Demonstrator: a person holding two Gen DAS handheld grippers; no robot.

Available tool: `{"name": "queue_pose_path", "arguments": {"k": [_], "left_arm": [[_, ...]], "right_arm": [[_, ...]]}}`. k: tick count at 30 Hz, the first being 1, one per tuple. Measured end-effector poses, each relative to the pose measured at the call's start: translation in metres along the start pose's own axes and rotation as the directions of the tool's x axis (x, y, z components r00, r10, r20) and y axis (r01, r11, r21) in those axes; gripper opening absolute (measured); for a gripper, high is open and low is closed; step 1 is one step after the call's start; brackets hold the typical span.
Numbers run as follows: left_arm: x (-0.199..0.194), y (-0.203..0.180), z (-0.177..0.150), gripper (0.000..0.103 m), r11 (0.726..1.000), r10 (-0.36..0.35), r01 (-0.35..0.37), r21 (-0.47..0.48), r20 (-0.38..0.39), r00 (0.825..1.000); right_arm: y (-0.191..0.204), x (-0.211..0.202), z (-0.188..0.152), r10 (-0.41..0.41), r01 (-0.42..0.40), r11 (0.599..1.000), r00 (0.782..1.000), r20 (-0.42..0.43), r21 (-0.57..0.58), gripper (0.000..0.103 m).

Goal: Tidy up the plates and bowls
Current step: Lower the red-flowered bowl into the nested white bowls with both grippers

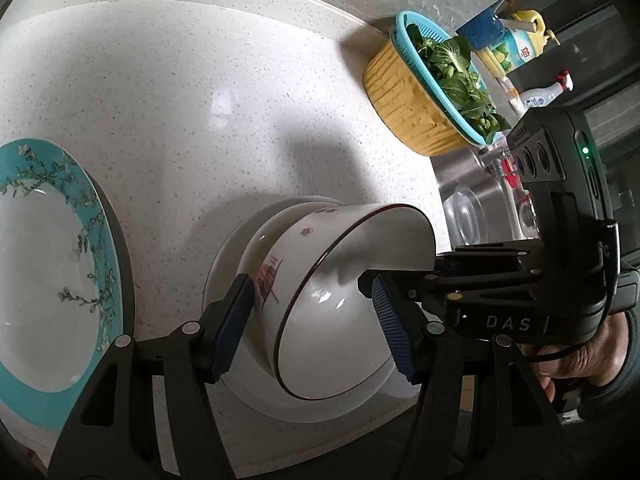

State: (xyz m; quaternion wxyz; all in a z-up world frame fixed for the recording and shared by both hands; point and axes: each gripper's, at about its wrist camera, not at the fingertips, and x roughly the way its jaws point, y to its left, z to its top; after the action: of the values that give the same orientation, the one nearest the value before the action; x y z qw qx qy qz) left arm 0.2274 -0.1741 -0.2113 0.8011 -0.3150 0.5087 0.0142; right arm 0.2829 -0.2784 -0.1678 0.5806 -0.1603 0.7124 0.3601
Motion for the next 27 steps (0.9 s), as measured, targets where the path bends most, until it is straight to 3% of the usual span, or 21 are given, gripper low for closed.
{"name": "queue_pose_path", "arguments": {"k": [2, 5, 12, 15, 19, 27], "left_arm": [[0.0, 0.0, 0.0, 0.06, 1.0, 0.0, 0.0, 0.0, 0.0, 1.0], [-0.001, 0.002, 0.001, 0.06, 1.0, 0.0, 0.0, -0.006, 0.005, 1.0], [-0.004, -0.003, 0.001, 0.062, 0.999, 0.027, -0.027, 0.027, 0.02, 0.999], [-0.01, -0.005, 0.002, 0.072, 0.998, 0.046, -0.048, 0.036, 0.05, 0.998], [-0.012, -0.005, 0.003, 0.072, 0.998, 0.048, -0.05, 0.032, 0.057, 0.997], [-0.017, 0.004, 0.002, 0.072, 0.999, 0.054, -0.055, 0.001, 0.079, 0.995]], "right_arm": [[-0.003, -0.001, 0.002, 0.01, -0.01, 1.0, 1.0, -0.005, 0.006, 0.022], [-0.005, -0.001, 0.003, 0.0, 0.0, 1.0, 1.0, -0.01, 0.004, 0.01], [-0.016, 0.005, 0.005, 0.058, -0.055, 0.997, 0.996, -0.063, 0.052, 0.009], [-0.016, 0.006, 0.004, 0.059, -0.054, 0.997, 0.995, -0.086, 0.053, 0.01], [-0.019, 0.009, 0.005, 0.068, -0.061, 0.996, 0.991, -0.118, 0.068, 0.01], [-0.006, 0.013, 0.016, 0.009, -0.002, 0.999, 0.987, -0.16, 0.044, 0.01]]}}
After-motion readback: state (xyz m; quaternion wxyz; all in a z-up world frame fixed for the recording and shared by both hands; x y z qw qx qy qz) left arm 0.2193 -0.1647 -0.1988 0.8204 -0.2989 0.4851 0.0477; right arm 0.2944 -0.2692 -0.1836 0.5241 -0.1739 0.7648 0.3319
